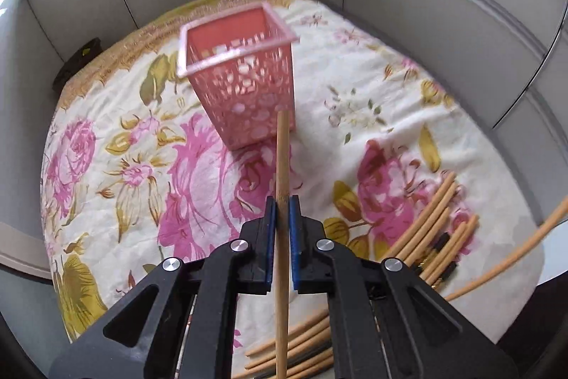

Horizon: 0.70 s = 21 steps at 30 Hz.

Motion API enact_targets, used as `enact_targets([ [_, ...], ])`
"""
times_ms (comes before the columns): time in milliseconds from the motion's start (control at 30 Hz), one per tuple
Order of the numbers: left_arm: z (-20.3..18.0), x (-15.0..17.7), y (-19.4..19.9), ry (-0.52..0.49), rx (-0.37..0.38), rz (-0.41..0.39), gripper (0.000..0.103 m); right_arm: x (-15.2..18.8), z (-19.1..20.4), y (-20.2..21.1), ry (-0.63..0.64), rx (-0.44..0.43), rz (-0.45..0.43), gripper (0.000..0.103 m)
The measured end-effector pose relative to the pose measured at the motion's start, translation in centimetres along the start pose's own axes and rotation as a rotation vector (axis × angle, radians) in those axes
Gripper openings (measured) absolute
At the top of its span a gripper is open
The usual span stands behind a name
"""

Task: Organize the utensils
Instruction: 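Lift both held chopsticks upright and carry them toward the pink basket, then lower both chopsticks into the pink basket and open both tools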

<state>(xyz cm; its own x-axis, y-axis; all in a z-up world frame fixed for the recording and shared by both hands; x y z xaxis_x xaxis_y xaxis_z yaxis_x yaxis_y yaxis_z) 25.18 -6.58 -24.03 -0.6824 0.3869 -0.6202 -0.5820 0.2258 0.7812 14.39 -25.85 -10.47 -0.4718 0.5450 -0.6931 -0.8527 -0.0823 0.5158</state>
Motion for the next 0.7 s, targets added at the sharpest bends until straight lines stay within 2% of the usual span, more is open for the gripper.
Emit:
enact_targets([
  [167,-0.2,-3.7,7.6,0.075,0.067,-0.232,0.006,-1.1,2.4,1.5,0.044,-0.030,-0.045,0.008],
  [300,-0.4,-6.3,11.9,0.129,0.115,-0.388,0.006,-1.6,3.8,2.5,0.060,-0.052,-0.062,0.008],
  [500,0.4,-8.4,16.0,0.190,0.175,-0.541,0.006,-1.8,4.5,2.8,0.067,-0.052,-0.060,0.008],
  [700,1.5,-9.6,18.8,0.236,0.177,-0.622,0.006,-2.2,4.7,3.2,0.069,-0.053,-0.071,0.009],
])
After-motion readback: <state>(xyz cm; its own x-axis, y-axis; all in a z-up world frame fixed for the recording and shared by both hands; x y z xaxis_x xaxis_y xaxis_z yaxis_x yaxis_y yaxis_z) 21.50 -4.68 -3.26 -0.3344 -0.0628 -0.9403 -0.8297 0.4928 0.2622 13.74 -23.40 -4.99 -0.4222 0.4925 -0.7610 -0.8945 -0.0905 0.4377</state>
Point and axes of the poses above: each gripper's, at about its wrist camera, not at the fingertips, and y roughly against the way its jaws point, z to its left, x to its underside, the point moved 7 cm from there along -y, roughly the way its jaws point, and after that the axes turned 6 degrees about -z, right-handed, at the moved point
